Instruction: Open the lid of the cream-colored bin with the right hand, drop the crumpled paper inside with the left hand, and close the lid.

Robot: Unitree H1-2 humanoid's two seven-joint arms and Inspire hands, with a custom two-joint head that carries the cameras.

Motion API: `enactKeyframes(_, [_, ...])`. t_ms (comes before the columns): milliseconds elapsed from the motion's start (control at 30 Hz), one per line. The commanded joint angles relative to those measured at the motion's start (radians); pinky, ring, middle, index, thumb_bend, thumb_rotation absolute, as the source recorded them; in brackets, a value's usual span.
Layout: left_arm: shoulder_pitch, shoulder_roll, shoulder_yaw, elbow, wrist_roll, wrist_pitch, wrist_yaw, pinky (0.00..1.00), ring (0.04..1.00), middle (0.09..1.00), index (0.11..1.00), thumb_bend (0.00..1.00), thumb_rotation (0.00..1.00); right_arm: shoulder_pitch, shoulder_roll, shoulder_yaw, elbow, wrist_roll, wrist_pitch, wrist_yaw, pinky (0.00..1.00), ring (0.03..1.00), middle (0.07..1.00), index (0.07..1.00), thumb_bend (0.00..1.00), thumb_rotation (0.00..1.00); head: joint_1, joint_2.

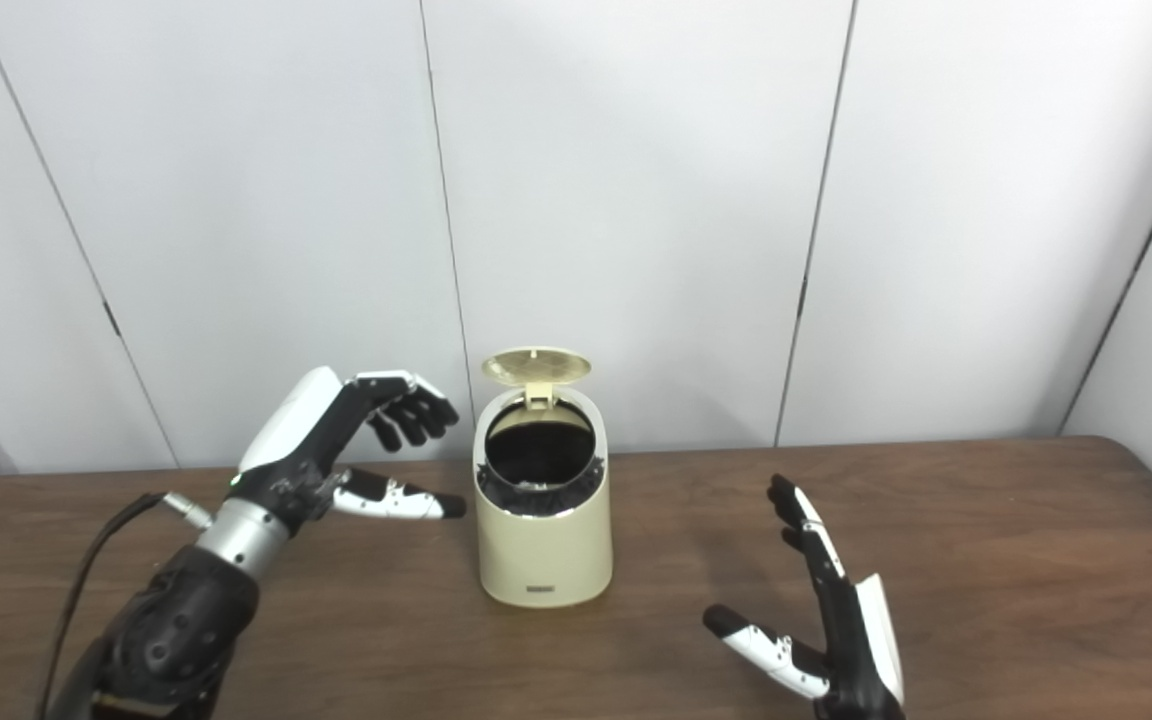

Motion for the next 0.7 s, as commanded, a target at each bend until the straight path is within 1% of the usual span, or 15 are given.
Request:
enactKeyframes(0, [-0.006, 0.029, 0.036, -0.058, -0.025, -0.014, 0.014, 0.46, 0.533, 0.57, 0.584, 1.0, 0.17, 0.027, 0.003, 0.009, 0.045, -0.005, -0.028, 0.001, 0.86, 0.903, 0.904, 0.917, 0.96, 0.72, -0.001, 0.0])
enactKeyframes(67, [0.027, 0.03, 0.064, -0.069, -0.051, -0.032, 0.029, 0.46, 0.53, 0.569, 0.582, 1.0, 0.19, 0.027, 0.002, 0.008, 0.043, -0.003, -0.025, 0.002, 0.86, 0.902, 0.903, 0.916, 0.96, 0.72, 0.001, 0.001])
enactKeyframes(133, [0.053, 0.028, 0.087, -0.07, -0.076, -0.053, 0.043, 0.48, 0.555, 0.58, 0.582, 0.99, 0.22, 0.028, 0.001, 0.006, 0.042, 0.002, -0.025, 0.004, 0.87, 0.902, 0.903, 0.917, 0.95, 0.71, 0.002, 0.002])
enactKeyframes(167, [0.077, 0.027, 0.107, -0.058, -0.107, -0.078, 0.053, 0.49, 0.561, 0.583, 0.584, 0.99, 0.22, 0.029, 0.0, 0.006, 0.042, 0.004, -0.024, 0.004, 0.87, 0.902, 0.903, 0.917, 0.95, 0.71, 0.002, 0.004])
enactKeyframes(233, [0.12, 0.024, 0.14, -0.029, -0.169, -0.131, 0.066, 0.58, 0.664, 0.68, 0.666, 0.95, 0.22, 0.029, -0.002, 0.004, 0.038, 0.005, -0.021, 0.005, 0.86, 0.902, 0.902, 0.915, 0.95, 0.72, 0.003, 0.006])
enactKeyframes(300, [0.155, 0.019, 0.164, 0.0, -0.22, -0.183, 0.077, 0.62, 0.71, 0.723, 0.704, 0.95, 0.22, 0.03, -0.005, 0.003, 0.035, 0.002, -0.019, 0.005, 0.86, 0.901, 0.9, 0.916, 0.95, 0.72, 0.005, 0.008])
enactKeyframes(367, [0.196, 0.01, 0.189, 0.028, -0.271, -0.229, 0.086, 0.67, 0.757, 0.765, 0.743, 0.96, 0.24, 0.03, -0.007, 0.001, 0.033, 0.006, -0.018, 0.006, 0.86, 0.901, 0.9, 0.918, 0.95, 0.73, 0.006, 0.009])
enactKeyframes(500, [0.278, 0.002, 0.227, 0.082, -0.345, -0.318, 0.098, 0.69, 0.764, 0.781, 0.756, 0.95, 0.28, 0.031, -0.013, -0.004, 0.03, 0.015, -0.018, 0.013, 0.85, 0.9, 0.903, 0.922, 0.94, 0.72, 0.01, 0.012])
enactKeyframes(600, [0.318, -0.001, 0.243, 0.099, -0.368, -0.343, 0.106, 0.7, 0.761, 0.779, 0.759, 0.94, 0.29, 0.031, -0.018, -0.01, 0.035, 0.023, -0.02, 0.018, 0.85, 0.896, 0.901, 0.924, 0.94, 0.72, 0.013, 0.013])
enactKeyframes(667, [0.335, -0.005, 0.249, 0.101, -0.37, -0.352, 0.113, 0.71, 0.774, 0.783, 0.765, 0.91, 0.28, 0.031, -0.021, -0.013, 0.038, 0.026, -0.021, 0.018, 0.85, 0.897, 0.901, 0.924, 0.94, 0.71, 0.014, 0.014])
